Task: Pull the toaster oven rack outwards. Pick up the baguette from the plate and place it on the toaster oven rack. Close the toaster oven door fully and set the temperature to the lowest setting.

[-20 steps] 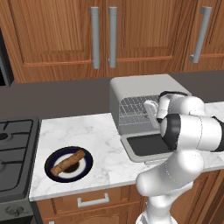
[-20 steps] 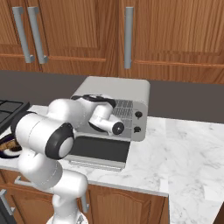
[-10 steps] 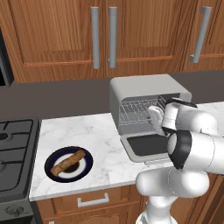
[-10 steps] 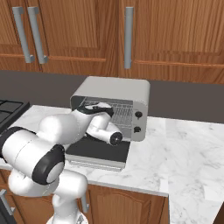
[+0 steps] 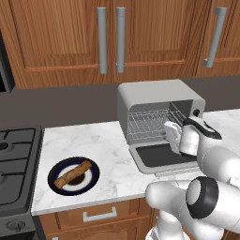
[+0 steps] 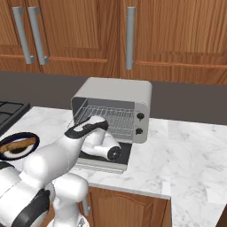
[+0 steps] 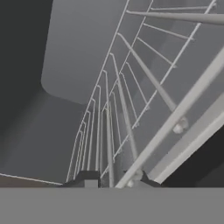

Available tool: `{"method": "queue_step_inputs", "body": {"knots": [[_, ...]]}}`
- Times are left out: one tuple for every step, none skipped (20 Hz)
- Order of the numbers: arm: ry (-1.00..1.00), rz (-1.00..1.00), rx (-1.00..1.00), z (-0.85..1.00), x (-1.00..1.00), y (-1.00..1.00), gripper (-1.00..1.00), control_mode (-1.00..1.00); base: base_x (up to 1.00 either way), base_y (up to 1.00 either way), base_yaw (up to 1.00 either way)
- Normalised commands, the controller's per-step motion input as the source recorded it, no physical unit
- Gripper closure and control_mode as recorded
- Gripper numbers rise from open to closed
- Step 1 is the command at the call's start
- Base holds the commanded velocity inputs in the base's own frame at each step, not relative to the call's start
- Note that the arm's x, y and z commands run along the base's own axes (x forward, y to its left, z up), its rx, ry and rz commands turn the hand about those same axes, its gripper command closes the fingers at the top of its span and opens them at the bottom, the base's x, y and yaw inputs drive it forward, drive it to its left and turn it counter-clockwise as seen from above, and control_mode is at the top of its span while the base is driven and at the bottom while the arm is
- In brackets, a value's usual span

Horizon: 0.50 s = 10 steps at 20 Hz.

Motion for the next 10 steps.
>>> {"method": "queue_step_inputs", "body": {"knots": [[0.00, 0.00, 0.00, 0.00, -0.59, 0.00, 1.00, -1.00, 0.00, 0.00, 0.00], [0.00, 0.00, 0.00, 0.00, -0.58, 0.00, 1.00, -1.00, 0.00, 0.00, 0.00], [0.00, 0.00, 0.00, 0.00, -0.54, 0.00, 1.00, -1.00, 0.00, 0.00, 0.00], [0.00, 0.00, 0.00, 0.00, -0.53, 0.00, 1.00, -1.00, 0.00, 0.00, 0.00], [0.00, 0.00, 0.00, 0.00, -0.50, 0.00, 1.00, -1.00, 0.00, 0.00, 0.00], [0.00, 0.00, 0.00, 0.00, -0.46, 0.00, 1.00, -1.00, 0.00, 0.00, 0.00], [0.00, 0.00, 0.00, 0.00, -0.41, 0.00, 1.00, -1.00, 0.00, 0.00, 0.00], [0.00, 0.00, 0.00, 0.00, -0.28, 0.00, 1.00, -1.00, 0.00, 0.00, 0.00], [0.00, 0.00, 0.00, 0.00, -0.16, 0.00, 1.00, -1.00, 0.00, 0.00, 0.00], [0.00, 0.00, 0.00, 0.00, -0.16, 0.00, 1.00, -1.00, 0.00, 0.00, 0.00]]}}
